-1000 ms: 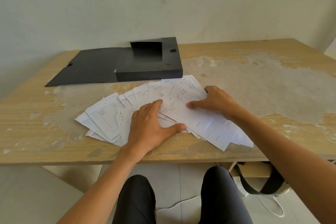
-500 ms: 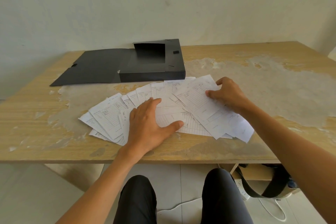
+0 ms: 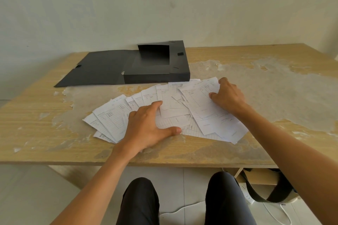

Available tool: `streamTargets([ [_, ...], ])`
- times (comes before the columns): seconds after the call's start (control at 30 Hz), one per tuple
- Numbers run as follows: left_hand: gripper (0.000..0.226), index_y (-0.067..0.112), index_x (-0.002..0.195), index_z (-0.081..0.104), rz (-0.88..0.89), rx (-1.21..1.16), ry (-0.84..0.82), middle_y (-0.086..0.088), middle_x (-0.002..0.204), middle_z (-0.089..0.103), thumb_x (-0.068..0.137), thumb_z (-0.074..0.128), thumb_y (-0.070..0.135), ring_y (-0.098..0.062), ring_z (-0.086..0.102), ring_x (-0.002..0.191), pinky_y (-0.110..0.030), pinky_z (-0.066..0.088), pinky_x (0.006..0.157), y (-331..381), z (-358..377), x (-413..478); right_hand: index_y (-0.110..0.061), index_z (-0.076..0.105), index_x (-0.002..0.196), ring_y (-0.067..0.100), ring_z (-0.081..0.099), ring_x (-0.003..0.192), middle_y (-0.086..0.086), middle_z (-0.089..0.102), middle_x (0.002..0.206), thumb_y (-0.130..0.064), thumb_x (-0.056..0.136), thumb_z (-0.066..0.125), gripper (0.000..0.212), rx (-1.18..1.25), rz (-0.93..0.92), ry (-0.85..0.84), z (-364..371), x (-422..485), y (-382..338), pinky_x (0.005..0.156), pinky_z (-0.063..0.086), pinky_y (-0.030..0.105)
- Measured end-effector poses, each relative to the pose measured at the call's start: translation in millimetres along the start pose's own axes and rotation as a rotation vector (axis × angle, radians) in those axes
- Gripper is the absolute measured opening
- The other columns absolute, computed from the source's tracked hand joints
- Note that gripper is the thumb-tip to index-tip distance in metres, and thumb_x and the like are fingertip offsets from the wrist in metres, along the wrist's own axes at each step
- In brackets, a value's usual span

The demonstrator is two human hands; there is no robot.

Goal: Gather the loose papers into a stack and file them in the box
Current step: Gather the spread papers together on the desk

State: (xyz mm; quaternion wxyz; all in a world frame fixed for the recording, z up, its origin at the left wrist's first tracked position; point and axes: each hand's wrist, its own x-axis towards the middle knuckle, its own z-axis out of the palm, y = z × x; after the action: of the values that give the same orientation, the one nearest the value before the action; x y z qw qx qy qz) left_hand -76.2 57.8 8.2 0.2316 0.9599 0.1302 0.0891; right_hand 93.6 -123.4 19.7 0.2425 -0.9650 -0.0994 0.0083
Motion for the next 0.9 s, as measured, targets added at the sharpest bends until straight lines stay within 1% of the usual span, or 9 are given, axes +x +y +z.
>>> streamTargets([
  [0.13, 0.089, 0.031, 0.138, 0.04, 0.04, -0.056, 0.008, 0.012, 0.133, 0.054, 0.061, 0.07, 0.067, -0.014, 0.041, 0.128, -0.046, 0.018, 0.114, -1, 0, 3, -0.006, 0.038, 0.133, 0.026, 0.052, 0.083, 0.013, 0.06, 0.111, -0.036, 0.09, 0.057, 0.055, -0.033, -0.023, 0.03, 5, -1, -4, 0.067, 0.042, 0.034],
  [0.23, 0.08, 0.033, 0.135, 0.043, 0.073, -0.043, -0.017, 0.015, 0.131, 0.055, 0.066, 0.069, 0.063, -0.01, 0.037, 0.131, -0.051, -0.008, 0.115, -1, 0, 5, -0.008, 0.04, 0.132, 0.026, 0.055, 0.085, 0.011, 0.061, 0.113, -0.048, 0.086, 0.059, 0.063, -0.077, -0.059, 0.074, 7, -1, -7, 0.067, 0.041, 0.033],
  [0.33, 0.072, 0.032, 0.134, 0.046, 0.146, -0.052, -0.049, 0.015, 0.128, 0.057, 0.071, 0.07, 0.055, -0.007, 0.036, 0.132, -0.045, -0.017, 0.112, 3, -1, 5, -0.012, 0.04, 0.131, 0.026, 0.06, 0.091, 0.009, 0.061, 0.114, -0.055, 0.081, 0.062, 0.07, -0.123, -0.098, 0.082, 10, -1, -11, 0.069, 0.047, 0.033],
  [0.4, 0.072, 0.03, 0.135, 0.045, 0.155, -0.102, -0.066, 0.012, 0.134, 0.053, 0.071, 0.072, 0.052, -0.01, 0.037, 0.133, -0.04, -0.014, 0.113, 6, -3, 4, -0.014, 0.039, 0.132, 0.026, 0.061, 0.092, 0.008, 0.06, 0.115, -0.055, 0.079, 0.064, 0.071, -0.14, -0.12, 0.082, 13, -3, -13, 0.073, 0.051, 0.035],
  [0.47, 0.074, 0.028, 0.136, 0.045, 0.102, -0.081, 0.016, 0.008, 0.14, 0.049, 0.072, 0.068, 0.057, -0.014, 0.036, 0.135, -0.042, -0.007, 0.115, 3, -5, 3, -0.015, 0.038, 0.132, 0.027, 0.06, 0.099, 0.008, 0.059, 0.12, -0.053, 0.079, 0.065, 0.071, -0.135, -0.131, 0.076, 15, -4, -13, 0.079, 0.051, 0.038],
  [0.53, 0.073, 0.025, 0.135, 0.047, 0.028, -0.002, 0.107, 0.004, 0.138, 0.052, 0.074, 0.062, 0.061, -0.018, 0.04, 0.132, -0.048, 0.002, 0.118, -1, -7, 2, -0.015, 0.039, 0.133, 0.029, 0.056, 0.108, 0.008, 0.058, 0.124, -0.053, 0.08, 0.065, 0.07, -0.131, -0.134, 0.073, 16, -6, -12, 0.086, 0.048, 0.041],
  [0.6, 0.07, 0.022, 0.135, 0.048, 0.002, 0.025, 0.086, 0.002, 0.137, 0.053, 0.077, 0.061, 0.059, -0.02, 0.042, 0.129, -0.05, 0.018, 0.116, -3, -7, 1, -0.014, 0.039, 0.134, 0.03, 0.052, 0.116, 0.008, 0.056, 0.128, -0.052, 0.081, 0.064, 0.069, -0.133, -0.143, 0.076, 16, -7, -13, 0.092, 0.044, 0.044],
  [0.73, 0.065, 0.023, 0.132, 0.051, 0.056, -0.037, 0.02, 0.003, 0.137, 0.051, 0.078, 0.065, 0.055, -0.016, 0.04, 0.129, -0.033, 0.031, 0.108, -3, -2, -3, -0.015, 0.041, 0.132, 0.031, 0.048, 0.12, 0.007, 0.055, 0.131, -0.051, 0.082, 0.063, 0.065, -0.154, -0.159, 0.073, 20, -10, -17, 0.096, 0.038, 0.044],
  [0.9, 0.056, 0.025, 0.129, 0.054, 0.09, -0.104, -0.032, 0.007, 0.134, 0.053, 0.079, 0.068, 0.047, -0.011, 0.043, 0.126, -0.02, 0.029, 0.095, -4, 0, -4, -0.019, 0.045, 0.129, 0.027, 0.049, 0.118, 0.003, 0.057, 0.129, -0.053, 0.081, 0.064, 0.062, -0.144, -0.171, 0.054, 21, -11, -16, 0.099, 0.036, 0.044],
])
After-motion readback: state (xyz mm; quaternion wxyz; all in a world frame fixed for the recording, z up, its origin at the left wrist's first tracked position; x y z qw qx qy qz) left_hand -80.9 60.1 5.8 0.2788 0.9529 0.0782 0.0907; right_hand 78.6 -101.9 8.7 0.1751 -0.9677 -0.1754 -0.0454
